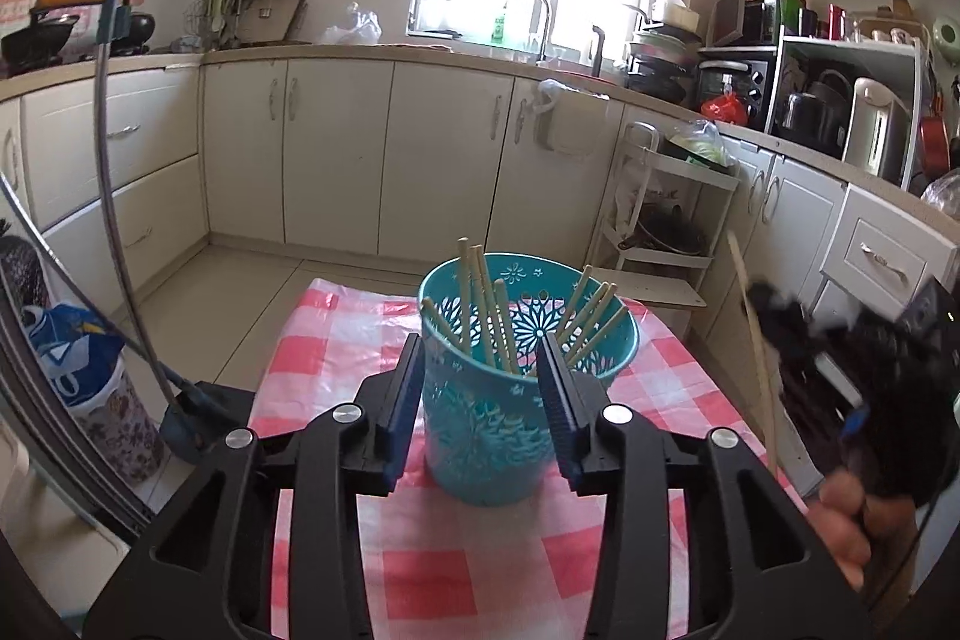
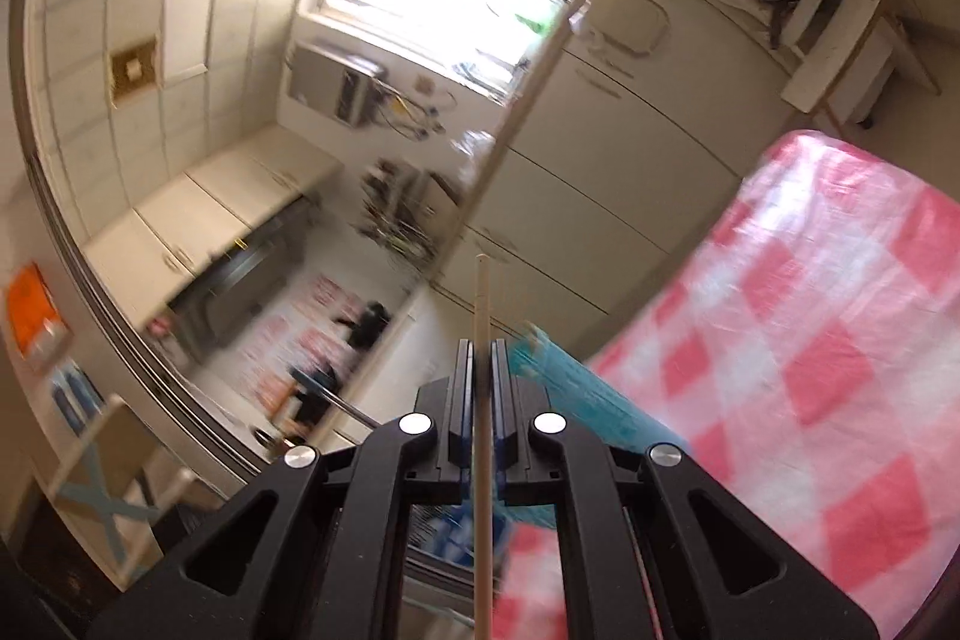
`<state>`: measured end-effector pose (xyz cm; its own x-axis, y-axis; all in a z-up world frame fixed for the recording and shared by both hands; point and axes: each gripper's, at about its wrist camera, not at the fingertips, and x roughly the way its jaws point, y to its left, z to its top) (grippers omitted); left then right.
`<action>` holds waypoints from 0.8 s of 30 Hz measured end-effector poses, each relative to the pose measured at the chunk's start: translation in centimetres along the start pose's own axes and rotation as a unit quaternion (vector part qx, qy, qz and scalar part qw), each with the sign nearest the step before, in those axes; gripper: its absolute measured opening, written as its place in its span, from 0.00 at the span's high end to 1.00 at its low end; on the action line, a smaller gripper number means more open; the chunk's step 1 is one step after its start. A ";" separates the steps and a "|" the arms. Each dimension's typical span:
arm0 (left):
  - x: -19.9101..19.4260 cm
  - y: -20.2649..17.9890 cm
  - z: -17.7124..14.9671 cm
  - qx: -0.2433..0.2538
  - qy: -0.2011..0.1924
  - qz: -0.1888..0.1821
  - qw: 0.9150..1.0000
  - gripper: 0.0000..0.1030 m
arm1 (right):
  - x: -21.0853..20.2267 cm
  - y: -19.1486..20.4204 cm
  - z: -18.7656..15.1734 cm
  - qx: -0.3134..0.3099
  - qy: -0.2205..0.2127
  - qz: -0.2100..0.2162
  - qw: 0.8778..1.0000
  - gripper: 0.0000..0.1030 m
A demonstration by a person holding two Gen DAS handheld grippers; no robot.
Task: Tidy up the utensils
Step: 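Lower the right gripper's chopstick into the teal cup and open it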
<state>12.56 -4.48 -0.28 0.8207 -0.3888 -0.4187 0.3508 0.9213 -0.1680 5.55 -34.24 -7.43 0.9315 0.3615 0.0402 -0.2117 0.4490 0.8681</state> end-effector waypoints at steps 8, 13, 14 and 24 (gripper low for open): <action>-2.5 1.9 -2.0 -0.034 0.017 0.002 0.999 0.62 | 4.6 0.1 3.6 0.063 -0.108 0.090 0.988 0.94; -2.0 2.3 -2.4 -0.036 0.030 0.005 0.999 0.62 | 7.3 -0.9 4.4 0.057 -0.134 0.066 0.987 0.94; -1.9 2.4 -2.5 -0.037 0.032 0.005 0.999 0.62 | 7.9 -1.1 4.5 0.051 -0.137 0.058 0.988 0.94; -0.7 1.4 -3.1 -0.036 0.047 -0.001 0.998 0.61 | 10.1 0.0 1.6 -0.086 -0.085 -0.019 0.993 0.91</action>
<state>11.12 -2.92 -3.01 0.7730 -0.3908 -0.4998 0.3156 0.9202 -0.2314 15.38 -31.87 -6.22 0.9730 0.2055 0.1052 -0.2098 0.5970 0.7743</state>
